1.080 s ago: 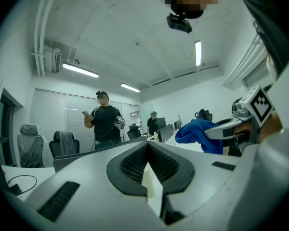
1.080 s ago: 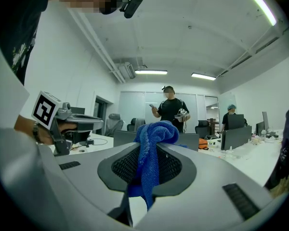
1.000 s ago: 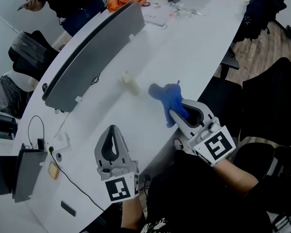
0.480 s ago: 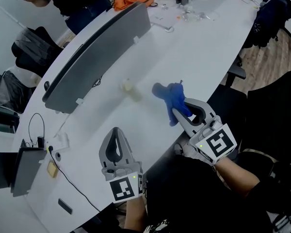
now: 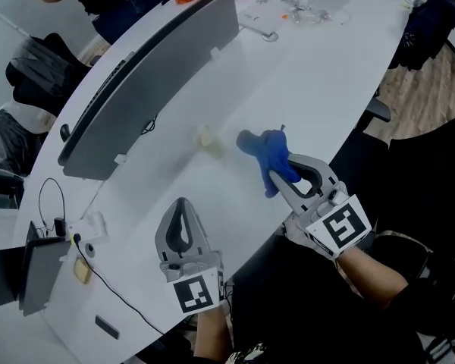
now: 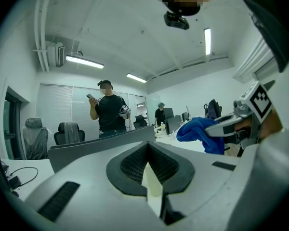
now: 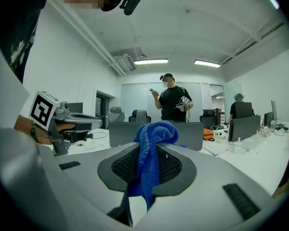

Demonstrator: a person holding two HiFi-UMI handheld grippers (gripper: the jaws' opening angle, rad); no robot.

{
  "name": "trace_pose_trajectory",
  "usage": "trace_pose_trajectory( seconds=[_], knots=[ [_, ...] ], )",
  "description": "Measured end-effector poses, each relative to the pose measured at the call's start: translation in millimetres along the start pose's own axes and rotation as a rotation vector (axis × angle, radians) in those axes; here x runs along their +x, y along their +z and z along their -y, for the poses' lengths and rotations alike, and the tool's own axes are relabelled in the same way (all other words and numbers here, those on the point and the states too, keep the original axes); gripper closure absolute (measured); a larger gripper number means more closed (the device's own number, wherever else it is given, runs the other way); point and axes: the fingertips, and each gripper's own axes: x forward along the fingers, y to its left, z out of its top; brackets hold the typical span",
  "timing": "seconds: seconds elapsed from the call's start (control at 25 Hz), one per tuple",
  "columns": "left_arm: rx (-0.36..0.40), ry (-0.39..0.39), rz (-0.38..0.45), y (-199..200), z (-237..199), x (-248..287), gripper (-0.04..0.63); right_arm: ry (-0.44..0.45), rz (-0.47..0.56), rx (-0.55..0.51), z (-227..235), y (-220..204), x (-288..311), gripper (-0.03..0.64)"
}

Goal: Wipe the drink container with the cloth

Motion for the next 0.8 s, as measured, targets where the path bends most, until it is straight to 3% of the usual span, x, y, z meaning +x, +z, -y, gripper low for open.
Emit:
trace_pose_trajectory(
  seconds=[0.48, 0.52, 0.6, 0.8],
  knots=[
    [-0.055, -0.182, 0.009, -20.9, -2.3, 65.1, 0.588, -0.08, -0.08, 0.02, 7.7, -11.0, 43.9, 0.552],
    [-0.065, -0.202, 0.014, -23.1, -0.8, 69.8, 0.567, -0.086, -0.084, 0.019, 7.8, -12.1, 46.3, 0.551],
    [-0.066, -0.245, 0.018, -29.8, 3.3, 78.8, 0.401, -0.105, -0.095, 0.027, 7.6, -16.0, 49.0, 0.552],
    [-0.03, -0.324, -0.032, -58.4, 14.7, 97.0, 0.341, -0.145, -0.129, 0.044, 10.3, -31.3, 53.6, 0.552]
  ],
)
